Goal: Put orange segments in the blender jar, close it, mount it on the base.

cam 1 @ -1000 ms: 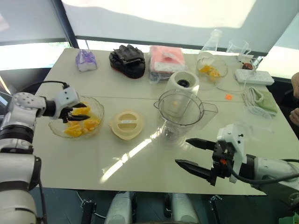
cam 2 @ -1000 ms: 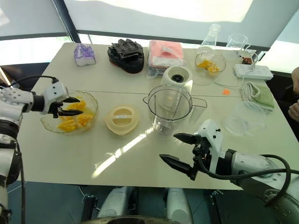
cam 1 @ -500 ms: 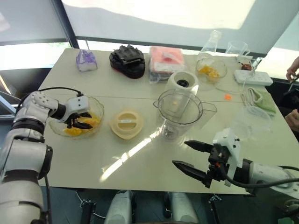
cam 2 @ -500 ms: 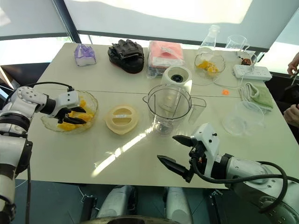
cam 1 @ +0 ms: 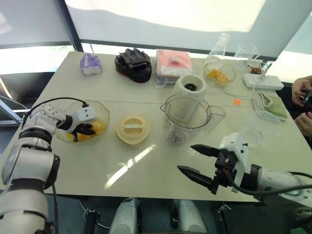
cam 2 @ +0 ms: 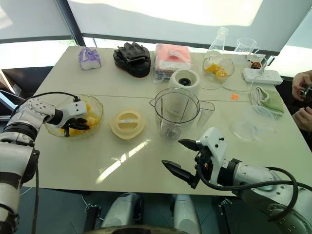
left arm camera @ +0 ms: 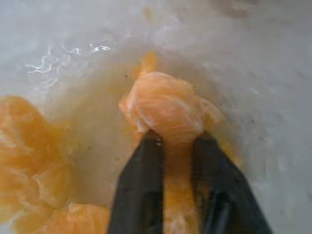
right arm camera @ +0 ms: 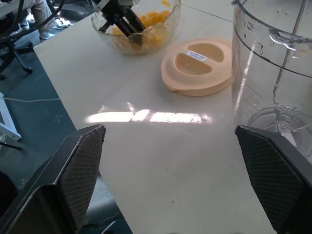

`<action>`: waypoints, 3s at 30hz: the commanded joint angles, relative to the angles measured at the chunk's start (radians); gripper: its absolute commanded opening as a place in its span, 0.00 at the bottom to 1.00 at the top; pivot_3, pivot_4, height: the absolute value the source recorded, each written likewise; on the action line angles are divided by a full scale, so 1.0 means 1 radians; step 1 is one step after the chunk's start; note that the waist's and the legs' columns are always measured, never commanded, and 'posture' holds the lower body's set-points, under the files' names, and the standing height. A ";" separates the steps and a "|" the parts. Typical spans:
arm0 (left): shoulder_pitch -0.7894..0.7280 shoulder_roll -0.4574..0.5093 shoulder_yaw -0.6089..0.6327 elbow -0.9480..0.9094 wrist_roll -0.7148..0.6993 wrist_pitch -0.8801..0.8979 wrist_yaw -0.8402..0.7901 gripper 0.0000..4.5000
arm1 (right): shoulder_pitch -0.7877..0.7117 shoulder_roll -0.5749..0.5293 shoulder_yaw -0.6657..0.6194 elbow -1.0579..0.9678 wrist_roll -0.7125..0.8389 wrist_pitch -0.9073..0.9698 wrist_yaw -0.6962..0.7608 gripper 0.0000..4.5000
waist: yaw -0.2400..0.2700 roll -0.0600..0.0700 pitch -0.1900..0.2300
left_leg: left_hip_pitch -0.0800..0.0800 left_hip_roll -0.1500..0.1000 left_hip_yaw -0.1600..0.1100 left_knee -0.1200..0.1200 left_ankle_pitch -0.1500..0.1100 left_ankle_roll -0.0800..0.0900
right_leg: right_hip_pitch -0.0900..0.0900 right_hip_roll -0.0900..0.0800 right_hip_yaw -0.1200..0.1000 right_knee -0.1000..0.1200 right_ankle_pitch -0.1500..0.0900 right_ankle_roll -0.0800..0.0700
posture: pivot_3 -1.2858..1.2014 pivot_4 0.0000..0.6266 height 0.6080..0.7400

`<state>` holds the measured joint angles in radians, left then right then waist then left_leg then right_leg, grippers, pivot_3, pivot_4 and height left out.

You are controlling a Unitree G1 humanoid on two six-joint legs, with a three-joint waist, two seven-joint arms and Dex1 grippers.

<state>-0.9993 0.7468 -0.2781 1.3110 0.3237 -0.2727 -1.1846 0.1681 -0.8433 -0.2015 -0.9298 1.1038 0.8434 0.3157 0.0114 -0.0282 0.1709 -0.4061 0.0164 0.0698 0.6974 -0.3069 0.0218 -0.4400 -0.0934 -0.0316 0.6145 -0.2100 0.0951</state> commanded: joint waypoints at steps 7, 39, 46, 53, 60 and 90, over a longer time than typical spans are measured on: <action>-0.024 0.050 0.079 -0.012 -0.053 0.000 -0.064 0.14 | -0.019 0.017 0.036 -0.009 -0.024 -0.025 -0.010 1.00 | -0.002 0.000 0.000 | 0.000 0.000 0.000 0.000 0.000 0.000 | 0.000 0.000 0.000 0.000 0.001 0.001 | 0.52 0.24 1.00; -0.353 -0.223 -0.120 -0.672 -0.759 0.401 -0.430 0.14 | 0.156 0.126 0.017 0.059 -0.221 -0.113 0.076 1.00 | -0.001 -0.006 0.002 | 0.000 -0.002 -0.008 0.003 0.000 0.001 | 0.004 0.007 0.000 0.000 0.001 0.002 | 0.52 0.24 1.00; -0.403 -0.341 -0.207 -0.420 -0.619 0.132 -0.430 0.14 | 0.270 0.151 -0.165 -0.023 -0.185 -0.138 0.024 1.00 | 0.009 -0.002 0.000 | 0.001 -0.001 -0.012 0.003 0.000 0.001 | 0.005 0.010 0.000 0.001 0.000 -0.003 | 0.52 0.24 1.00; -0.442 -0.414 -0.203 -0.229 -0.511 -0.022 -0.430 0.14 | 0.342 0.182 -0.288 -0.068 -0.134 -0.173 -0.012 1.00 | 0.003 -0.002 0.001 | -0.001 -0.001 -0.012 0.003 0.000 0.001 | 0.005 0.010 0.000 -0.002 0.000 -0.003 | 0.52 0.24 1.00; -0.459 -0.453 -0.177 -0.164 -0.460 -0.075 -0.430 0.14 | 0.369 0.197 -0.339 -0.060 -0.117 -0.206 -0.025 1.00 | 0.004 -0.002 0.001 | -0.001 -0.001 -0.012 0.003 0.000 0.001 | 0.005 0.010 0.000 -0.002 0.000 -0.003 | 0.52 0.24 1.00; -0.407 -0.393 0.317 -0.530 -0.651 0.481 -0.250 0.85 | 0.290 0.291 -0.222 0.106 -0.387 -0.327 -0.050 1.00 | -0.007 0.007 -0.001 | 0.000 0.000 -0.013 0.003 0.000 0.001 | 0.005 0.011 0.000 0.000 0.000 -0.003 | 0.52 0.24 1.00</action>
<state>-1.4500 0.3289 0.0148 0.9017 -0.2896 0.1182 -1.4617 0.4647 -0.5620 -0.4258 -0.8193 0.7355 0.5426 0.2553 0.0047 -0.0214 0.1700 -0.4053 0.0164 0.0559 0.6995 -0.3072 0.0228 -0.4351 -0.0823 -0.0316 0.6151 -0.2102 0.0924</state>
